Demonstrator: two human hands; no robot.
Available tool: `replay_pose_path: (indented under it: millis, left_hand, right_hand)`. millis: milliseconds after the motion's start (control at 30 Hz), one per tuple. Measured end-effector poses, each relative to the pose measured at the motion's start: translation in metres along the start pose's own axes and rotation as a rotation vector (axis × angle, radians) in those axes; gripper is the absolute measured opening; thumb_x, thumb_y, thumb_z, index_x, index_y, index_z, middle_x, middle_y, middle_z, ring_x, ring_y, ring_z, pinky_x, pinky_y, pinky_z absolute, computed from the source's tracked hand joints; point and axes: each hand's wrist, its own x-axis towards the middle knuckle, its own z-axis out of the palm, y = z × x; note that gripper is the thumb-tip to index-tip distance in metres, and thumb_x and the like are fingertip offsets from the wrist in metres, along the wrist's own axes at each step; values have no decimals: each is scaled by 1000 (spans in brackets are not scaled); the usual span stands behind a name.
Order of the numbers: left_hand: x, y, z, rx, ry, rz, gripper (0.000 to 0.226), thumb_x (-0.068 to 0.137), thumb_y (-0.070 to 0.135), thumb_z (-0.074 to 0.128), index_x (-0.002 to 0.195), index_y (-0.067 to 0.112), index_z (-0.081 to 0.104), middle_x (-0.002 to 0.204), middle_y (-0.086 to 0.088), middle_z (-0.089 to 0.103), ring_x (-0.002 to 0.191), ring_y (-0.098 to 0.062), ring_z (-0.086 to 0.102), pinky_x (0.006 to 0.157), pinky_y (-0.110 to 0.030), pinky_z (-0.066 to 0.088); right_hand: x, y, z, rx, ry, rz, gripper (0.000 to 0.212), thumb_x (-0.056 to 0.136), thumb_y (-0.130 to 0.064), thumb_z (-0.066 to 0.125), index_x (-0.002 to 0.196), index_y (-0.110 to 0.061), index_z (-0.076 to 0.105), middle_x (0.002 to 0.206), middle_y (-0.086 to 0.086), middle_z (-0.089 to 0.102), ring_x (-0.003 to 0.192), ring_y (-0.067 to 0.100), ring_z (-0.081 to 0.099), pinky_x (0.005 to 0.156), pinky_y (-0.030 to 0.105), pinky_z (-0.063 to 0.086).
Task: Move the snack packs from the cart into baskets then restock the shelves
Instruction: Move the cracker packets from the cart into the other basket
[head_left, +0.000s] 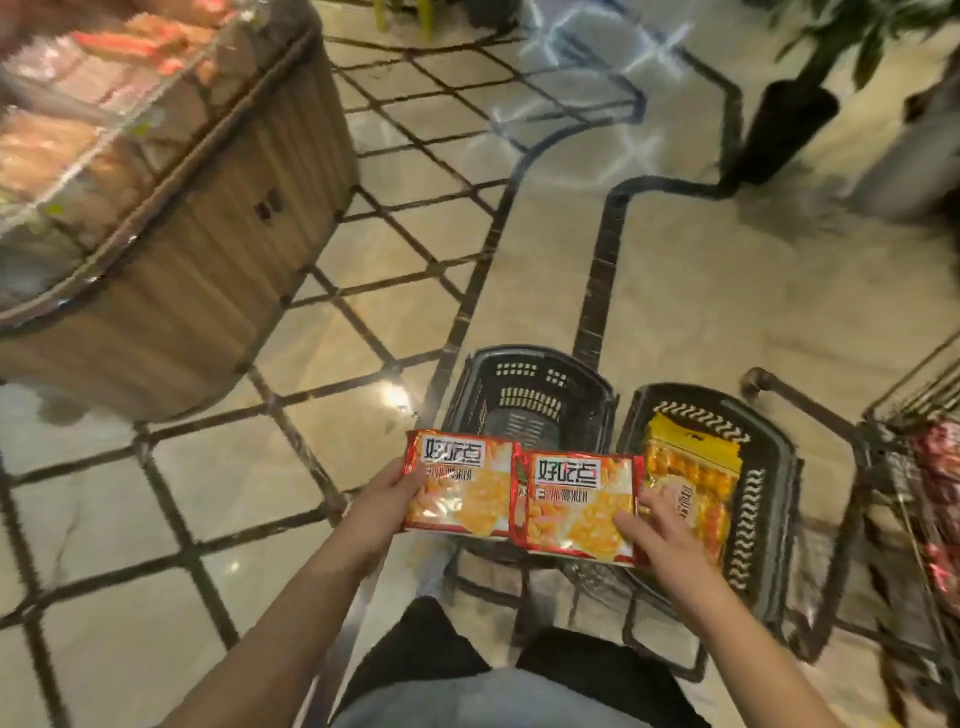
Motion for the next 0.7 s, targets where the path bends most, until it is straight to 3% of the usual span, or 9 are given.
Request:
replay_pose_path:
  millis: [33, 100, 133, 267, 400, 500, 633, 700]
  left_hand:
    - [14, 7, -6, 18, -22, -4, 23, 107, 35, 51, 123, 29, 66, 108, 5, 79, 95, -13, 77, 78, -26, 59]
    - [42, 21, -11, 62, -51, -10, 18, 107, 34, 51, 114, 31, 67, 102, 6, 80, 89, -11, 77, 72, -22, 58]
    - [53, 24, -11, 84, -53, -17, 16, 108, 33, 50, 108, 33, 67, 97, 9, 79, 85, -9, 77, 67, -19, 57]
    - [81, 27, -4, 180, -78, -44, 12, 108, 35, 49, 109, 33, 60, 103, 8, 73, 87, -7, 72, 63, -16, 54]
    - [119, 10, 10, 282, -90, -51, 12, 107, 33, 51, 107, 32, 63, 105, 6, 74, 91, -8, 71, 83, -26, 60]
    - [153, -10, 27, 340, -51, -66, 12, 106, 33, 53, 117, 32, 58, 108, 8, 70, 87, 0, 66, 70, -10, 53]
    - [209, -54, 50, 340, 17, -142, 16, 106, 31, 53, 121, 36, 58, 116, 1, 73, 100, -16, 71, 89, -32, 58]
    - [241, -76, 61, 367, 47, -143, 16, 108, 31, 50, 122, 36, 57, 104, 9, 72, 90, -6, 69, 75, -21, 56]
  right_hand:
    - [3, -6, 7, 13, 33, 3, 64, 84, -53, 69, 141, -32, 49, 125, -10, 63, 103, 7, 62, 74, 18, 48]
    - [8, -20, 23, 61, 89, 11, 32, 98, -31, 63, 127, -32, 50, 107, -17, 60, 89, -4, 56, 61, 7, 46]
    - [12, -21, 28, 88, 114, 25, 28, 101, -25, 60, 126, -32, 48, 102, -21, 58, 86, -6, 55, 58, 8, 46]
    - [36, -13, 47, 153, 237, 84, 30, 102, -22, 60, 128, -31, 48, 109, -14, 62, 91, -2, 60, 66, 16, 46]
    - [68, 5, 54, 116, 265, 129, 28, 102, -26, 59, 128, -32, 54, 116, -11, 65, 99, 1, 62, 75, 21, 48]
    - [106, 25, 57, 63, 283, 150, 30, 102, -29, 58, 131, -33, 50, 119, -10, 63, 107, 11, 63, 83, 26, 49]
    - [169, 67, 64, 23, 281, 170, 32, 103, -26, 56, 131, -39, 46, 107, -23, 58, 100, 5, 59, 81, 24, 49]
    - [201, 91, 73, -23, 305, 191, 33, 103, -28, 56, 133, -38, 48, 108, -21, 58, 106, 10, 60, 90, 34, 54]
